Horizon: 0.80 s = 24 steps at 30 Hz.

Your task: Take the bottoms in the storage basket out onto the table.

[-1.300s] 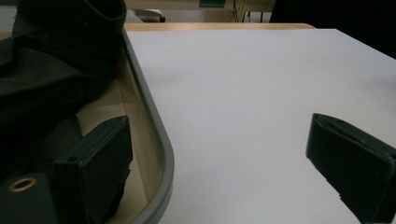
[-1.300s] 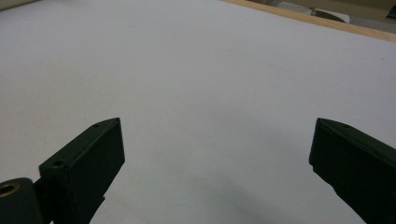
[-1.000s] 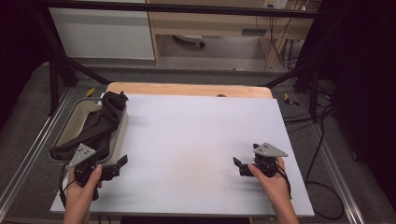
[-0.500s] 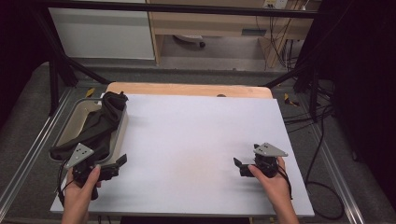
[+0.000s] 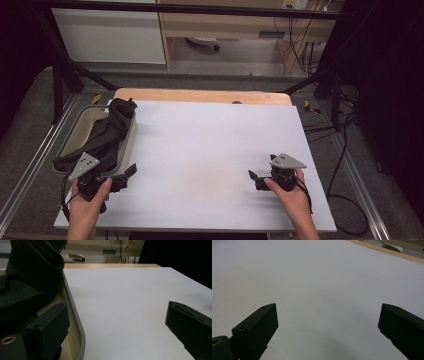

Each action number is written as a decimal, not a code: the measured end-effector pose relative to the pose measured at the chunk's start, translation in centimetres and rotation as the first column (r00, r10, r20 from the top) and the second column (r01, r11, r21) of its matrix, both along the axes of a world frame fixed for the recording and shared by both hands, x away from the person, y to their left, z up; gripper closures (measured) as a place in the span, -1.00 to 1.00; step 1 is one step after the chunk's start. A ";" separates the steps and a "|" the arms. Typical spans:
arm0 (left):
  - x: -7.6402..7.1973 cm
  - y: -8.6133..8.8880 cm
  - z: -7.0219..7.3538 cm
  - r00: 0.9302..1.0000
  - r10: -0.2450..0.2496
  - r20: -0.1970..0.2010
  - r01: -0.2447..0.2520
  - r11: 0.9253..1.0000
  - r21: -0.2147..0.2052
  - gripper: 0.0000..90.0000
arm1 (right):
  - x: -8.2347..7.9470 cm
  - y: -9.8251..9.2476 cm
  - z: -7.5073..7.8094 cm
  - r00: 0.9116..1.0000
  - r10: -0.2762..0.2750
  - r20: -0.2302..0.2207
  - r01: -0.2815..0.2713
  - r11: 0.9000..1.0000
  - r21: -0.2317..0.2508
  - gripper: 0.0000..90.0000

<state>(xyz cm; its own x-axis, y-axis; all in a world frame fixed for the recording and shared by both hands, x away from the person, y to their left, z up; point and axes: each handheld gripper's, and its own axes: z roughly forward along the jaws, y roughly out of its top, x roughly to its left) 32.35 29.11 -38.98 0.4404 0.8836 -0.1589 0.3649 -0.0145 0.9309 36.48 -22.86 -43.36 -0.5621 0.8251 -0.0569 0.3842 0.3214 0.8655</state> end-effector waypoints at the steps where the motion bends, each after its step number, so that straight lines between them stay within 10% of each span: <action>1: 0.0 0.1 0.1 1.000 0.019 0.004 -0.019 1.000 0.005 -0.90 | 0.0 0.1 0.0 1.000 0.006 -0.002 -0.006 1.000 -0.007 -0.92; 9: 0.7 0.8 1.7 0.997 0.065 0.039 -0.064 0.998 -0.017 -0.90 | -0.1 0.1 0.0 1.000 0.008 -0.010 -0.008 1.000 0.005 -0.92; 14: 2.0 1.2 4.7 0.997 0.072 0.022 -0.074 0.995 0.061 -0.65 | -0.1 0.1 0.1 1.000 0.012 -0.005 -0.012 1.000 -0.001 -0.92; 18: 2.9 1.7 6.3 0.998 0.067 0.004 -0.067 0.992 0.107 -0.83 | -0.1 0.1 0.1 1.000 0.014 -0.004 -0.014 1.000 0.001 -0.92; 24: 4.9 3.2 7.3 0.996 0.072 -0.044 -0.067 0.993 0.099 -0.88 | 0.1 0.3 0.0 1.000 0.016 -0.009 -0.016 1.000 -0.001 -0.92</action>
